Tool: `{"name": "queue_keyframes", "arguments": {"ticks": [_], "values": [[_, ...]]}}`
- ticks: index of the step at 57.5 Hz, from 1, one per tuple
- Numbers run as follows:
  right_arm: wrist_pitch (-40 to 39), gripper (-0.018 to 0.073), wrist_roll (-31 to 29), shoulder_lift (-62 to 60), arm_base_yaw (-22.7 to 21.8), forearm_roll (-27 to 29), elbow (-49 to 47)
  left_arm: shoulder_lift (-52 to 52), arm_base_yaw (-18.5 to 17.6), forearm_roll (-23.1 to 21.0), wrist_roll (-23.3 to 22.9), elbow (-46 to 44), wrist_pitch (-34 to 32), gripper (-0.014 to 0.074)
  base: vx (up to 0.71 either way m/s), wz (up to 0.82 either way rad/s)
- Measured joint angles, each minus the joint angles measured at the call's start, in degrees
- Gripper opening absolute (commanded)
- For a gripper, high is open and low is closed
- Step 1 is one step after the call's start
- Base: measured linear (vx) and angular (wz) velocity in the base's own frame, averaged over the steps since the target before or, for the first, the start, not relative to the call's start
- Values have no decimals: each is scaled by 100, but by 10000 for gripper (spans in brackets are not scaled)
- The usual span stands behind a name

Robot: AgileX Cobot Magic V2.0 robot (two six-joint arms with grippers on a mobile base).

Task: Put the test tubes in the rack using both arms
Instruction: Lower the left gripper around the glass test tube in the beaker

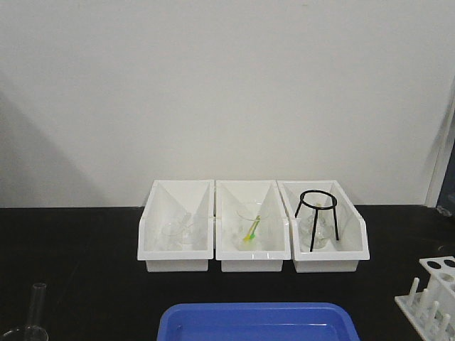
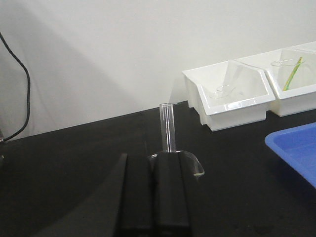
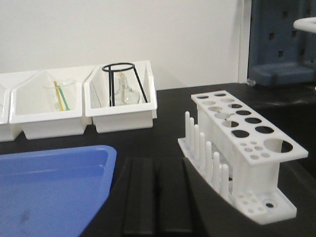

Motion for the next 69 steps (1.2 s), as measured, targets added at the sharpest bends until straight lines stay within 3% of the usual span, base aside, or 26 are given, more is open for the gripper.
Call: {"name": "queue_keyframes", "arguments": {"ticks": [10, 18, 25, 35, 41, 42, 55, 69], "values": [[-685, -7, 0, 0, 0, -41, 0, 0, 0, 0, -190, 0, -601, -20, 0, 0], [-928, -7, 0, 0, 0, -72, -218, 0, 0, -4, -940, -57, -1309, -20, 0, 0], [-922, -7, -34, 80, 0, -113, -1020, 0, 0, -4, -1273, -757, -767, -20, 0, 0], [-855, -7, -341, 987, 0, -114, -2473, 345, 0, 1, -1010, -2127, -108, -20, 0, 0], [-638, -7, -419, 1801, 0, -126, -3356, 1151, 0, 1, -860, -2897, -5, -20, 0, 0], [-389, -7, -482, 2841, 0, -132, -4187, 2247, 0, 1, -829, -3661, 131, -20, 0, 0], [-268, -7, -520, 3990, 0, -113, -4578, 3626, 0, 1, -815, -4184, 326, -20, 0, 0], [29, 14, -522, 4582, 0, -107, -4578, 4023, 0, 1, -815, -4194, 514, 49, 0, 0]]}}
